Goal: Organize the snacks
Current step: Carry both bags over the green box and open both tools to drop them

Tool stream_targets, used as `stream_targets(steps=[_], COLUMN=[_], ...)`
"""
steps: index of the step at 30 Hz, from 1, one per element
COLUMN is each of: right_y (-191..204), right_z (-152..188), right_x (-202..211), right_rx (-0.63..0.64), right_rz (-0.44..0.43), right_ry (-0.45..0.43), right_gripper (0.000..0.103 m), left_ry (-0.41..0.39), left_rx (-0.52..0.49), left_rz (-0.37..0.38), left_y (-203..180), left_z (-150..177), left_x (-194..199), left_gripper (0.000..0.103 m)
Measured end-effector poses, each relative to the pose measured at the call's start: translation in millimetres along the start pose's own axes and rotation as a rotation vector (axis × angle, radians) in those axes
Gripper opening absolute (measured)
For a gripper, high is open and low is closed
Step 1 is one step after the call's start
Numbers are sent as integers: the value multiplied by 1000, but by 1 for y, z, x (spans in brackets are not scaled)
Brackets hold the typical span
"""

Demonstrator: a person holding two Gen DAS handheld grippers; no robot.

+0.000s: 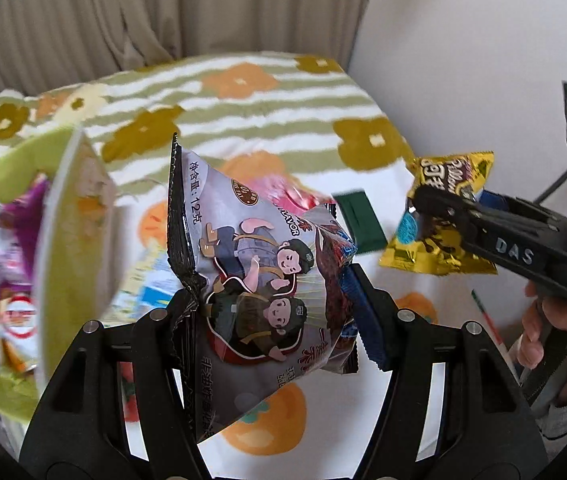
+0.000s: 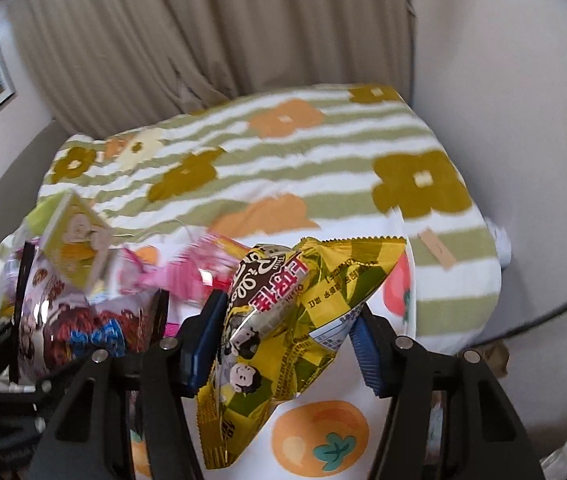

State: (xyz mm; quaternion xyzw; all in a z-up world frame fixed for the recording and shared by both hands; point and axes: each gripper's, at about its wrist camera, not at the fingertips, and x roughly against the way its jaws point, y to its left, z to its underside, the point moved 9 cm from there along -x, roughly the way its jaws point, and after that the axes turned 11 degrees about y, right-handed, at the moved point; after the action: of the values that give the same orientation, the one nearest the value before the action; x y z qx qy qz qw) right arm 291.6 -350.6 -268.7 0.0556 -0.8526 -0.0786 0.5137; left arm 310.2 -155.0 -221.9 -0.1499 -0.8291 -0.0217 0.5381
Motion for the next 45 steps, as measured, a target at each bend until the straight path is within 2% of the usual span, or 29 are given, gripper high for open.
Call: stream_targets(steps=[4, 10, 18, 22, 28, 34, 36, 37, 39, 42, 45], right_y=[31, 97, 207, 258, 314, 347, 353, 355, 357, 357, 359], right_z=[-11, -24, -25, -18, -2, 10, 17, 19, 24, 31, 37], right_x=[28, 61, 66, 54, 32, 16, 13, 10, 7, 1, -3], right_rx=[65, 155, 258, 289, 319, 308, 301, 297, 289, 286, 297], right_rz=[-46, -120, -217, -248, -252, -217, -199, -189, -167, -141, -128], right_ry=[-43, -100, -110, -86, -44, -12, 1, 8, 21, 41, 51], right_gripper=[55, 55, 55, 55, 55, 55, 55, 55, 55, 55, 55], left_ry=[-56, -113, -126, -100, -18, 45, 22, 19, 5, -1, -15], left_rx=[29, 77, 168, 185, 162, 121, 83, 73, 62, 87, 119], left_rz=[-39, -96, -153, -173, -199, -127, -84, -89, -116, -72, -66], left_y=[26, 84, 188, 231, 291, 323, 326, 330, 337, 344, 350], left_z=[-7, -5, 12, 23, 53, 75, 75, 76, 77, 83, 92], left_x=[39, 91, 131, 133, 120, 94, 90, 88, 86, 87, 95], left_gripper=[60, 60, 60, 60, 60, 61, 77, 101, 103, 103, 103])
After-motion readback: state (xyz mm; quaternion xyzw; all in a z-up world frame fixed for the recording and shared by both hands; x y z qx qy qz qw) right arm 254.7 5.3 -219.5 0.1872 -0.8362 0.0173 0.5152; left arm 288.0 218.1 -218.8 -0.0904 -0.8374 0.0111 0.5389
